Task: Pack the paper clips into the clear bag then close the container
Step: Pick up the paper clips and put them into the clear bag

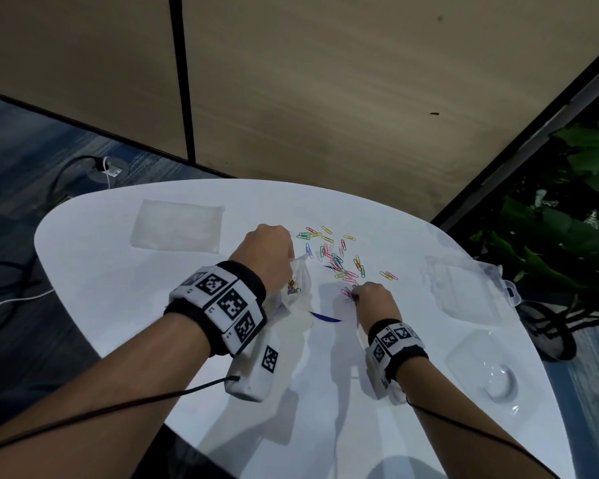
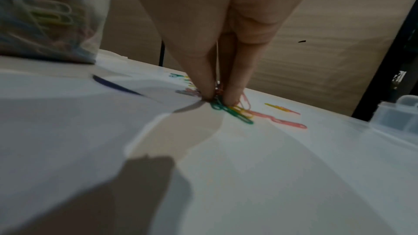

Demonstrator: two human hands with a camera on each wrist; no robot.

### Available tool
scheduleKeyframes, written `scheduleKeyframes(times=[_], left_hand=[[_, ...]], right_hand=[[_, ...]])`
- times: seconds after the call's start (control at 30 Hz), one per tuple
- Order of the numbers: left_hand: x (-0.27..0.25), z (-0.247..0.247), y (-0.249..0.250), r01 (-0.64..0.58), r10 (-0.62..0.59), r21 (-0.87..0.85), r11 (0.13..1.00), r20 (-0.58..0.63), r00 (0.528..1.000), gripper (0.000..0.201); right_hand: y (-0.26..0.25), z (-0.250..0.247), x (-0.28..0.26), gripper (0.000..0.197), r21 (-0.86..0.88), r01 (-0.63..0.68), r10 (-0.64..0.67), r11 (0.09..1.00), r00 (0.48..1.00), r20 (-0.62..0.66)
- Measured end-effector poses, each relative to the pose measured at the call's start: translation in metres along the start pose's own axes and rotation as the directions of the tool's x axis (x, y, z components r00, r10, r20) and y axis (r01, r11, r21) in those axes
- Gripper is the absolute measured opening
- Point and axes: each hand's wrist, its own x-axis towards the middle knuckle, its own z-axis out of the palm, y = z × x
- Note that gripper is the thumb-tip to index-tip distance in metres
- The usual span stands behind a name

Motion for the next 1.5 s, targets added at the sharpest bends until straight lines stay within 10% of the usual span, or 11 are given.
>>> scheduleKeyframes(times=[0.13,0.23,0.37,0.53,0.67,0.83,0.9,1.0,1.13,1.3,1.5], left_hand=[[0.000,0.000,-0.001,0.004,-0.004,-0.007,1.000,0.009,1.000,0.023],[0.000,-0.001,0.000,0.003,-0.003,-0.005,1.000,0.014,1.000,0.023],[0.001,0.000,0.002,-0.006,0.006,0.003,1.000,0.015,1.000,0.021],[0.001,0.002,0.003,0.003,-0.003,0.006,1.000,0.013,1.000,0.018],[0.001,0.002,0.004,0.009,-0.009,0.005,1.000,-0.014,1.000,0.018],[0.001,0.001,0.002,0.017,-0.018,-0.023,1.000,-0.018,1.000,0.015],[0.000,0.001,0.002,0.020,-0.020,-0.038,0.999,-0.003,1.000,0.019],[0.000,-0.003,0.001,0.025,-0.025,-0.042,0.999,-0.003,1.000,0.019],[-0.001,-0.009,-0.005,0.039,-0.039,-0.034,0.999,-0.013,0.999,0.021],[-0.003,-0.012,-0.011,0.046,-0.046,-0.042,0.998,-0.010,0.999,0.023],[-0.003,-0.005,-0.007,0.007,-0.006,-0.050,0.999,0.006,1.000,0.024]], right_hand=[[0.018,-0.012,0.000,0.020,0.366,-0.253,0.266,0.896,0.964,0.016],[0.032,-0.016,-0.005,0.009,0.747,-0.430,0.428,0.508,0.878,0.214],[0.018,-0.034,-0.011,0.014,0.923,-0.333,0.283,-0.194,0.881,0.378],[-0.042,-0.078,-0.026,0.024,0.866,-0.254,-0.014,-0.431,0.961,0.275],[-0.091,-0.082,-0.038,0.015,0.936,-0.176,-0.038,-0.304,0.984,0.173],[-0.112,-0.084,-0.042,0.023,0.754,0.148,-0.099,0.640,0.989,-0.111],[-0.115,-0.093,-0.042,0.028,0.532,0.259,-0.277,0.806,0.960,-0.048],[-0.107,-0.104,-0.041,0.031,0.562,0.311,-0.402,0.766,0.915,0.042],[-0.049,-0.091,-0.035,0.023,0.853,0.061,-0.086,0.519,0.996,-0.019],[0.052,-0.026,-0.028,0.099,0.376,-0.551,0.415,0.745,0.824,0.385],[0.033,0.008,-0.009,0.055,0.416,-0.408,0.377,0.813,0.912,0.160]])
